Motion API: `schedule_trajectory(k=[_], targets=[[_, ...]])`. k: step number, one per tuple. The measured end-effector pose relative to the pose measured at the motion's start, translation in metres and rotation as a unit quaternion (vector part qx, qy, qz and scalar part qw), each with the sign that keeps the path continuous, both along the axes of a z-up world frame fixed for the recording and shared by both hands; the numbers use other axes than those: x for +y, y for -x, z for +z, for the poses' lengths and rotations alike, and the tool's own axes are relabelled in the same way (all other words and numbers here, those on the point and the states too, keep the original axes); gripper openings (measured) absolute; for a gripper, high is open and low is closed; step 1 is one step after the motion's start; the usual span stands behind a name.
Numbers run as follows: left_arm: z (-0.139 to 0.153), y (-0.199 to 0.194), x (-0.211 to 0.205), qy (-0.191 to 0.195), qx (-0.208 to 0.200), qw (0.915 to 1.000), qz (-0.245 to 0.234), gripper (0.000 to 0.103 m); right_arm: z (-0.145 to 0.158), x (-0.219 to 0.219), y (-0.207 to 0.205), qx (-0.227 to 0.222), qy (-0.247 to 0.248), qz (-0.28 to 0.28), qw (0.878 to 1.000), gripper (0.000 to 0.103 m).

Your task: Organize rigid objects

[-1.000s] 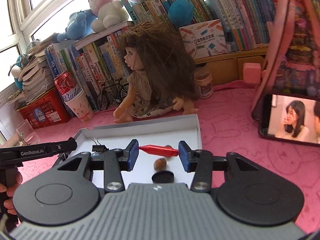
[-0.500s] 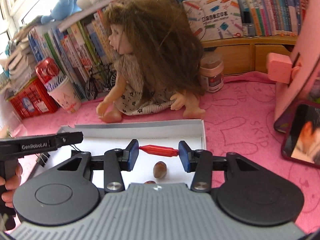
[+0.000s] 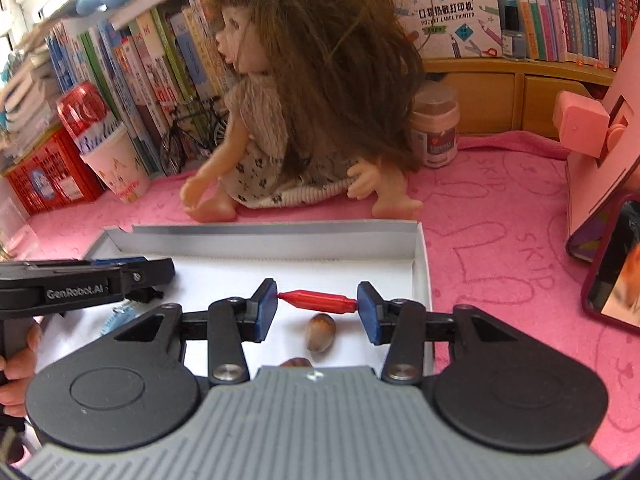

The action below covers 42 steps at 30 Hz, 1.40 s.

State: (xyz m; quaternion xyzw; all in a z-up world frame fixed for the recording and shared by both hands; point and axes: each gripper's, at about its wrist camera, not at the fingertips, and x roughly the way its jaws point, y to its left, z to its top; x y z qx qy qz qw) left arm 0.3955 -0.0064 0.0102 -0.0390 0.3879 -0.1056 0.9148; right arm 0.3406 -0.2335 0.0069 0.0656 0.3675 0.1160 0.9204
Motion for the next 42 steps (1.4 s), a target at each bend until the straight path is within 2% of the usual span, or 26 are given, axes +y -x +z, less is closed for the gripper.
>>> schedule_trajectory(k=[4, 5, 6, 11, 14, 20, 29, 42], targets=[[0.001, 0.002, -0.004, -0.016, 0.001, 0.9999, -0.002, 0.035, 0.000, 0.006, -0.001, 0.007, 0.022, 0.004, 1.000, 0.052], [0.002, 0.003, -0.004, -0.017, 0.003, 0.9999, -0.004, 0.038, 0.000, 0.007, -0.001, 0.007, 0.026, 0.002, 1.000, 0.054], [0.003, 0.005, -0.005, -0.016, 0.004, 0.9999, -0.006, 0.040, 0.000, 0.007, -0.001, 0.007, 0.026, -0.001, 1.000, 0.062], [0.013, 0.017, -0.005, -0.006, -0.006, 0.9999, -0.006, 0.057, 0.005, -0.001, 0.008, -0.001, -0.013, -0.012, 1.000, 0.072], [0.020, 0.028, -0.006, -0.008, -0.015, 0.9998, -0.005, 0.065, 0.013, -0.001, 0.018, -0.016, -0.010, -0.016, 1.000, 0.077], [0.036, 0.054, -0.003, -0.012, -0.029, 0.9995, -0.002, 0.069, 0.035, 0.006, 0.046, -0.053, 0.009, -0.015, 0.998, 0.085], [0.058, 0.101, 0.001, -0.010, -0.055, 0.9984, -0.006, 0.073, 0.062, 0.016, 0.088, -0.088, 0.040, -0.009, 0.995, 0.088], [0.083, 0.163, 0.002, -0.013, -0.095, 0.9954, -0.008, 0.074, 0.083, 0.021, 0.141, -0.121, 0.045, -0.007, 0.992, 0.091]])
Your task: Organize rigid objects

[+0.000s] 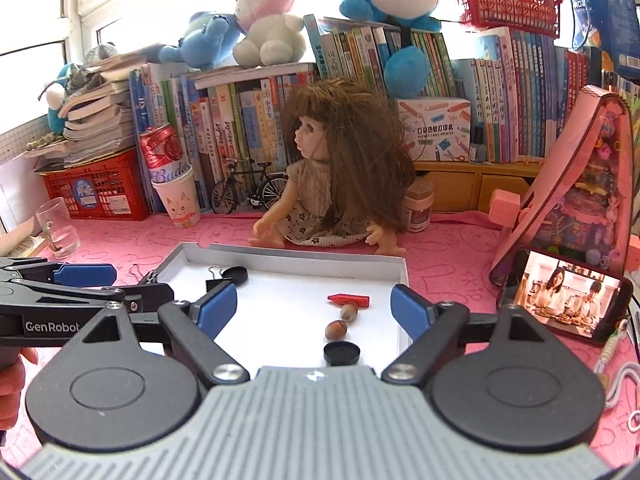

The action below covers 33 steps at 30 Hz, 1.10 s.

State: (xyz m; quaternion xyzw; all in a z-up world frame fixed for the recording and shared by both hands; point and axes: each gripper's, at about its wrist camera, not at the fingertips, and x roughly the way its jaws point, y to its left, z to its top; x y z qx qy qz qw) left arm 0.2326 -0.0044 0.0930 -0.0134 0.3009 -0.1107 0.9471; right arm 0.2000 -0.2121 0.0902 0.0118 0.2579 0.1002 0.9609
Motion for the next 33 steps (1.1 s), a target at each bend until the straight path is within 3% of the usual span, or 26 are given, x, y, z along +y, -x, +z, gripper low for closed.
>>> schedule_trajectory(k=[9, 19, 33], targets=[[-0.002, 0.040, 0.002, 0.003, -0.016, 0.9998, 0.008, 0.075, -0.005, 0.001, 0.032, -0.015, -0.004, -0.005, 1.000, 0.093], [-0.029, 0.084, -0.002, -0.012, -0.037, 0.9992, 0.004, 0.076, -0.039, 0.002, 0.058, -0.004, -0.012, -0.018, 1.000, 0.095], [-0.065, 0.103, 0.002, -0.023, -0.016, 0.9994, 0.022, 0.077, -0.075, 0.006, 0.076, 0.019, -0.001, -0.026, 0.999, 0.098]])
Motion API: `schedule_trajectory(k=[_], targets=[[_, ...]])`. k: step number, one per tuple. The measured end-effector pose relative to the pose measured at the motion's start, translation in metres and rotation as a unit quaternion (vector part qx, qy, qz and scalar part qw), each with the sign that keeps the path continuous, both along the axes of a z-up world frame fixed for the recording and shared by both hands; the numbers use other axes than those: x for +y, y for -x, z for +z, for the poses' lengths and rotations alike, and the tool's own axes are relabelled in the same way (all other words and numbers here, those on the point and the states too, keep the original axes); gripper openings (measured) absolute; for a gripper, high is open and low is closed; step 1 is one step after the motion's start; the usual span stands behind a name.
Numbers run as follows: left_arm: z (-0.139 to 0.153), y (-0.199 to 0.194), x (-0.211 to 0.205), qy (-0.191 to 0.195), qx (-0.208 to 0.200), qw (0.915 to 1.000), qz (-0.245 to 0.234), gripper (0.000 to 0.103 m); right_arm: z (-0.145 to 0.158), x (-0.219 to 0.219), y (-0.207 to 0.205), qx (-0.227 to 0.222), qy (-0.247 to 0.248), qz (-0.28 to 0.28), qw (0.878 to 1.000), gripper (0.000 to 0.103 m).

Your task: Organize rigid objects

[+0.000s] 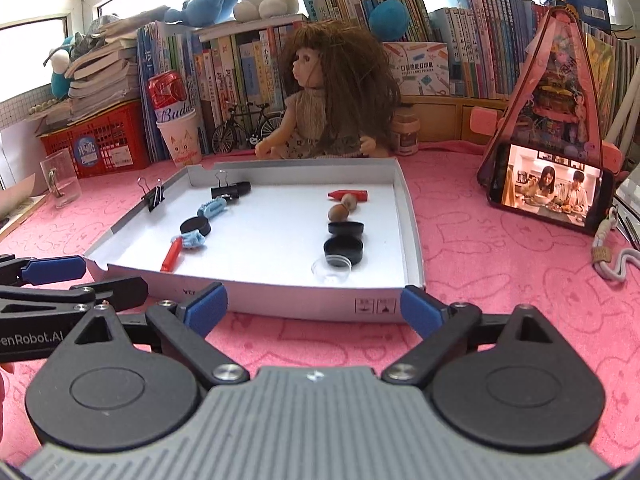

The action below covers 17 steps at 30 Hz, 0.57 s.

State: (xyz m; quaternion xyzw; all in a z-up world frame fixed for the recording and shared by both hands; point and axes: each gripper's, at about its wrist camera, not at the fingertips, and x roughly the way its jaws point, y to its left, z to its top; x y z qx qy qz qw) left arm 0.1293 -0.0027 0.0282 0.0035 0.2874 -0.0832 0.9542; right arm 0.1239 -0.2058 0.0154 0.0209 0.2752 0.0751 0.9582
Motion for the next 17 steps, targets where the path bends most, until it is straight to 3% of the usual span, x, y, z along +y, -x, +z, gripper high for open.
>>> schedule_trajectory(k=[17], targets=[[-0.026, -0.006, -0.003, -0.022, 0.014, 0.9992, 0.031, 0.078, -0.022, 0.001, 0.001, 0.023, 0.016, -0.021, 0.999, 0.102]])
